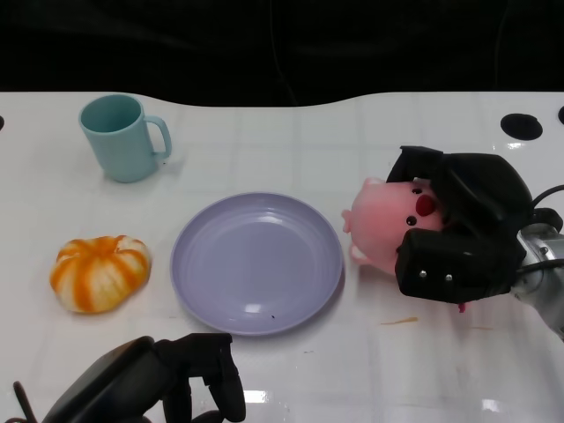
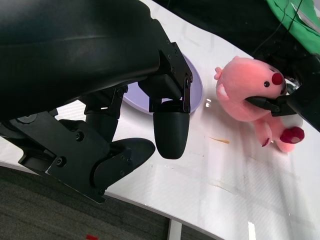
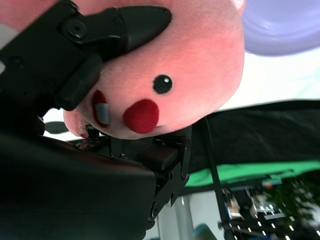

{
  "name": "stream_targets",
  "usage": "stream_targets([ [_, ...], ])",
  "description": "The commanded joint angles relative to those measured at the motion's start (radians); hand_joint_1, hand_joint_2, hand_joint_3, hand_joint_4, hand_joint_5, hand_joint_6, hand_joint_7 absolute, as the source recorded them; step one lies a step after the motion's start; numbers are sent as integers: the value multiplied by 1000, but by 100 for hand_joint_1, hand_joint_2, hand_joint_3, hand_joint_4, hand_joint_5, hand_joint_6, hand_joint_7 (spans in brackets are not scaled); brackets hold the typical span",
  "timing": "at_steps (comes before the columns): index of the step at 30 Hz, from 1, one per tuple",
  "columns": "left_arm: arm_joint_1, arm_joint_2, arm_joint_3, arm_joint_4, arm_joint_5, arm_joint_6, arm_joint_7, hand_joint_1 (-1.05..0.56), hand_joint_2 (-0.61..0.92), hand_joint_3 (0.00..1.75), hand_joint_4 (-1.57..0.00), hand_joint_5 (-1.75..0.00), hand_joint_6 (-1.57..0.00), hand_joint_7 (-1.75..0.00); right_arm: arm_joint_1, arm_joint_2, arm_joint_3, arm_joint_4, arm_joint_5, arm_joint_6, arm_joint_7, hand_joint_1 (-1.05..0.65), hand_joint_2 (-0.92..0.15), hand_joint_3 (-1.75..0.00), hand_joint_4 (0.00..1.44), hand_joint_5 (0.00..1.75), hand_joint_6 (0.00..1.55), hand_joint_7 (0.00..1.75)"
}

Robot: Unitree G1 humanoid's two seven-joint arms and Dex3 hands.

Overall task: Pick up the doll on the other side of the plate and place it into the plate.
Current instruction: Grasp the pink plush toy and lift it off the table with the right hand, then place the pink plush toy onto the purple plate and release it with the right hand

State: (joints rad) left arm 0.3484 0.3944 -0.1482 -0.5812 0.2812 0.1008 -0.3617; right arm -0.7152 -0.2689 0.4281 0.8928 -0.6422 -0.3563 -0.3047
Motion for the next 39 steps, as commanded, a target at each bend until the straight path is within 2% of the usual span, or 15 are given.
stream_targets([
  [1,0,10,10,12,2,-17,5,-15,60,102,-66,-168,-65,-140,6,-22,-34,-13,23,-32,-35,-17,-36,-133,97,175,75,175],
  [8,0,3,5,19,11,-26,14,-16,60,104,-67,-169,-66,-139,-19,8,-86,-59,69,-111,-54,-15,-32,-138,97,175,75,175],
  [11,1,-2,-3,21,19,-28,17,-16,60,104,-67,-170,-65,-139,-36,33,-94,-83,87,-101,-26,-17,-32,-141,94,175,73,175],
  [16,8,-18,-18,8,33,-20,20,-16,59,106,-67,-169,-66,-139,-57,87,-84,-136,87,-112,-4,-17,-24,-154,98,175,74,175],
  [20,16,-27,-26,-8,40,-9,16,-16,58,107,-67,-168,-66,-139,-70,141,-77,-151,90,-117,12,-17,-22,-158,100,175,76,175],
  [24,19,-30,-30,-23,47,4,11,-16,57,107,-66,-167,-65,-139,-89,184,-64,-161,78,-104,26,-17,-18,-157,100,175,78,175],
  [31,25,-38,-39,-41,57,21,15,-15,56,108,-68,-166,-66,-139,-115,244,-45,-172,73,-36,95,-19,-24,-146,98,175,75,175],
  [33,25,-38,-41,-48,59,28,14,-16,56,108,-69,-167,-66,-139,-118,255,-35,-176,65,-19,110,-20,-20,-146,101,175,75,175],
  [39,37,-44,-53,-66,72,43,18,-15,56,108,-68,-167,-66,-139,-115,276,-5,-168,41,-10,103,-22,-18,-140,98,175,74,174],
])
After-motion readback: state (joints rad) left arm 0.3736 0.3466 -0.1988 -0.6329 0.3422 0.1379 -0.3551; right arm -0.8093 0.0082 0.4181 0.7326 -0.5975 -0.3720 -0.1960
